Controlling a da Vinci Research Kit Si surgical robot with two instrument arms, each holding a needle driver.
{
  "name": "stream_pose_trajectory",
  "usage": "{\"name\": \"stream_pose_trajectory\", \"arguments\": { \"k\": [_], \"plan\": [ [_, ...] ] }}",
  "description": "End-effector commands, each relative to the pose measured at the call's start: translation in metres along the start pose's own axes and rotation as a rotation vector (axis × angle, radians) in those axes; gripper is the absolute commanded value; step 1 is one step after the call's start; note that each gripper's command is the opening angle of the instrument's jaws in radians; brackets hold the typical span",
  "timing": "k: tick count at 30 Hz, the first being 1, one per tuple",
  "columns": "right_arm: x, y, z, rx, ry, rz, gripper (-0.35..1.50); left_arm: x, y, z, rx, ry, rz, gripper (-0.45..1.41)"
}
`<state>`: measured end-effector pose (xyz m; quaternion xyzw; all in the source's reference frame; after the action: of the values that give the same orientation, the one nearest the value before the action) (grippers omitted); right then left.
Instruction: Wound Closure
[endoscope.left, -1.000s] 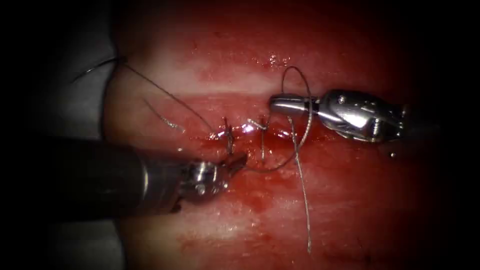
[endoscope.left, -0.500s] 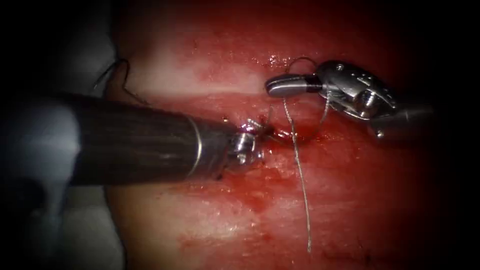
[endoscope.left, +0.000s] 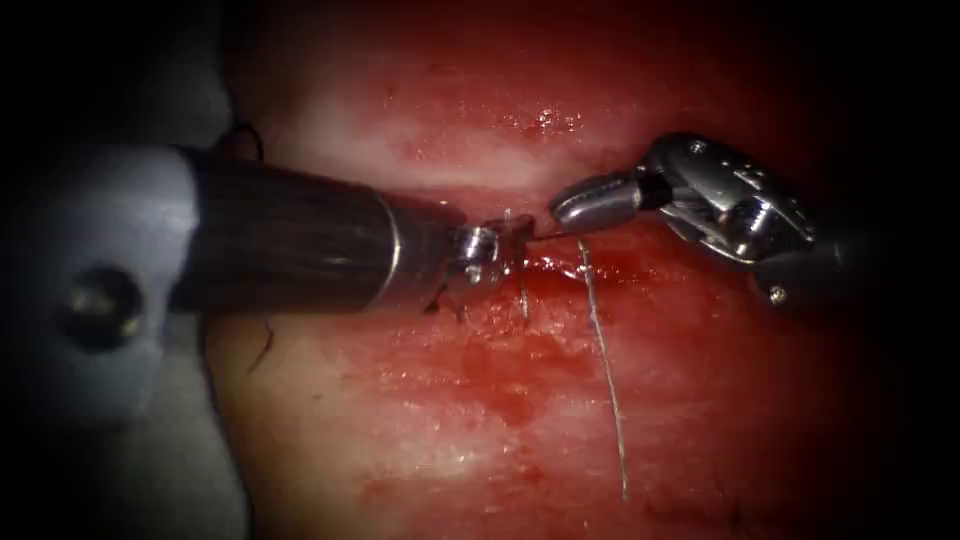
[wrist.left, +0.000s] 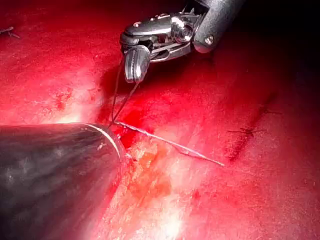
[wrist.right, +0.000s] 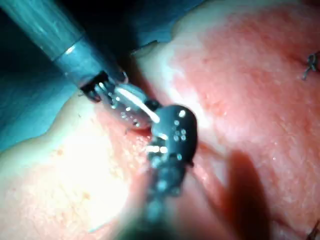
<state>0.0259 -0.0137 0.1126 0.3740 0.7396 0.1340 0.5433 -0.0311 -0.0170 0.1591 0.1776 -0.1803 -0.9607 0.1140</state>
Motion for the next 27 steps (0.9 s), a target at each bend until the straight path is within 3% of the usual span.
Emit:
{"name": "stream_pose_trajectory", "arguments": {
  "k": [1, 7, 9, 12, 18, 23, 25, 27],
  "plan": [
    [-0.0011, -0.0005, 0.0007, 0.028, -0.025, -0.008, -0.35, 0.0005, 0.0009, 0.0005, -0.005, 0.001, -0.002, -0.45],
    [-0.0015, -0.0013, 0.0014, 0.127, -0.128, -0.060, -0.35, 0.0006, 0.0001, -0.0002, -0.011, 0.006, -0.008, -0.45],
    [-0.0020, -0.0020, 0.0015, 0.189, -0.228, -0.117, -0.35, 0.0004, -0.0010, -0.0006, -0.015, 0.018, -0.014, -0.45],
    [-0.0026, -0.0027, 0.0016, 0.259, -0.295, -0.164, -0.35, 0.0000, -0.0023, -0.0012, -0.011, 0.015, -0.021, -0.45],
    [-0.0034, -0.0029, 0.0013, 0.329, -0.332, -0.223, -0.35, 0.0005, -0.0032, -0.0015, -0.010, 0.010, -0.014, -0.45],
    [-0.0057, -0.0033, 0.0019, 0.395, -0.414, -0.254, -0.35, 0.0012, -0.0029, -0.0013, -0.007, 0.003, 0.001, -0.45],
    [-0.0069, -0.0034, 0.0022, 0.420, -0.449, -0.265, -0.21, 0.0013, -0.0029, -0.0014, -0.007, 0.003, 0.000, -0.45],
    [-0.0078, -0.0036, 0.0024, 0.443, -0.497, -0.276, -0.21, 0.0013, -0.0028, -0.0014, -0.008, 0.003, 0.001, -0.45]
  ]
}}
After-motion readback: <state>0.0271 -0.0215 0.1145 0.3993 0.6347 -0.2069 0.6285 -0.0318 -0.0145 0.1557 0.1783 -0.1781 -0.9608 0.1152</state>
